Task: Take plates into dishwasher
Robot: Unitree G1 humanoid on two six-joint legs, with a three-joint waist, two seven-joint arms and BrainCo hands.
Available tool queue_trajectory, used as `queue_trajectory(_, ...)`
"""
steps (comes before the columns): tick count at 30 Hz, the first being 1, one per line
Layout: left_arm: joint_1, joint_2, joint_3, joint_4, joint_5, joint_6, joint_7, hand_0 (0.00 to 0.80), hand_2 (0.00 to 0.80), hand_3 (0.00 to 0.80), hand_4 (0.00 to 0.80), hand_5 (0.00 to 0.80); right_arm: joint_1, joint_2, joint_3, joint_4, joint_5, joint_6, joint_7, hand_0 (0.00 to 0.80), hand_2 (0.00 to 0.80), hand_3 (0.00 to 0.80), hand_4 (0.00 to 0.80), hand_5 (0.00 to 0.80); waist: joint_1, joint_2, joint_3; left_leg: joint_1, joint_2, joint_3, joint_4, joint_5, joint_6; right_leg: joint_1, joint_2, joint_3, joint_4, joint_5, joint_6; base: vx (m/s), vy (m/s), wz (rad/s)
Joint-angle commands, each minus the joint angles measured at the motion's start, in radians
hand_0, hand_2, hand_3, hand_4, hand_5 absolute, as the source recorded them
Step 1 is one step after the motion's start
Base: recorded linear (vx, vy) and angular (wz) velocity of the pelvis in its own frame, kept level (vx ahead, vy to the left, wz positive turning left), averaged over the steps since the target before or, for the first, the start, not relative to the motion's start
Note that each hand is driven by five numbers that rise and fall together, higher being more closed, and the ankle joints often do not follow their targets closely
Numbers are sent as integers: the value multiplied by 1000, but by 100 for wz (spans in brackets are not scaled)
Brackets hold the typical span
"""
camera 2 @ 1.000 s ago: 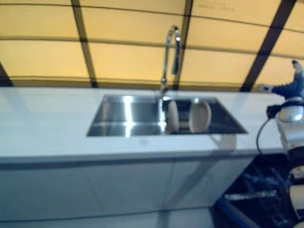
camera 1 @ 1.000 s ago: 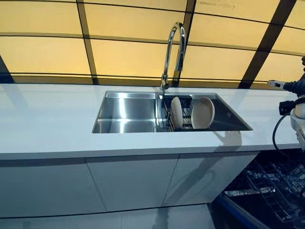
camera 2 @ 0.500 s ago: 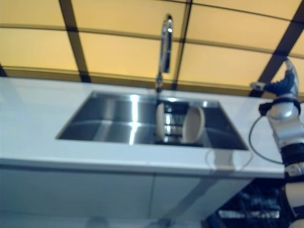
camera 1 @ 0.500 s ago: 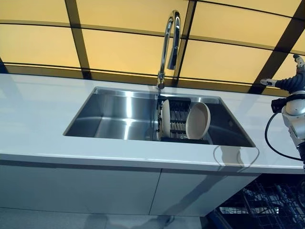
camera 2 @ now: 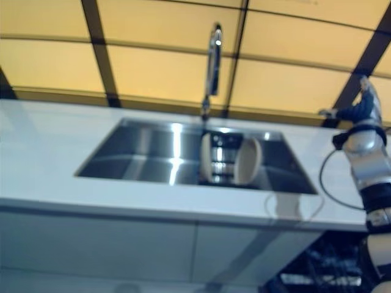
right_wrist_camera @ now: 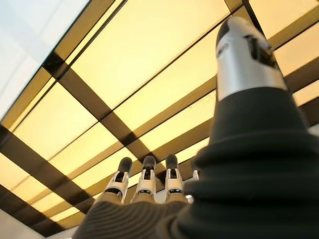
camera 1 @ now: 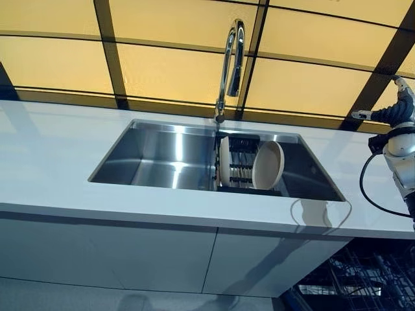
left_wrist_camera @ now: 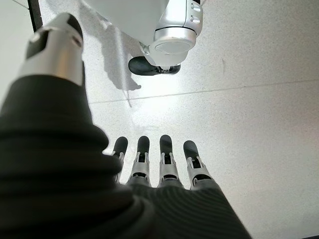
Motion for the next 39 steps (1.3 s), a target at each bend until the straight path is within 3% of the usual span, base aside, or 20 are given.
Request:
queue_trajectory(1,-31,41,-50,41,35,-7,15,0,0,0,0,0,-124,-103,101,-66,-128,-63,45,0,0,0,0,0,13,-3,-43,-21,-10,49,-41,103,23,51,-94,6,75,-21,97,0,0,0)
queue_trajectory(6,-30,49,-42,28,44,0,11,0,0,0,0,0,-161,-147,218,-80,-374,-99,100,0,0,0,0,0,19,-15,-44,-37,-18,52,-53,116,31,43,-94,-1,85,-1,103,13,-14,1)
queue_trajectory(14,-18,57,-34,25,50,6,1,0,0,0,0,0,-198,-184,338,-89,-592,-160,104,0,0,0,0,0,27,-21,-47,-46,-15,58,-60,122,37,49,-76,-13,73,-30,103,51,-25,1)
queue_trajectory(27,8,59,-12,36,68,30,-31,0,0,0,0,0,-120,-219,349,-127,-792,-287,97,0,0,0,0,0,19,-21,-45,-59,-4,75,-63,130,26,71,-57,-20,22,-35,97,89,-29,0)
queue_trajectory(39,7,56,-9,42,78,34,-46,0,0,0,0,0,-52,-222,316,-146,-871,-348,88,0,0,0,0,0,10,-18,-49,-76,1,80,-63,137,14,75,-47,-25,2,-47,89,62,-20,0)
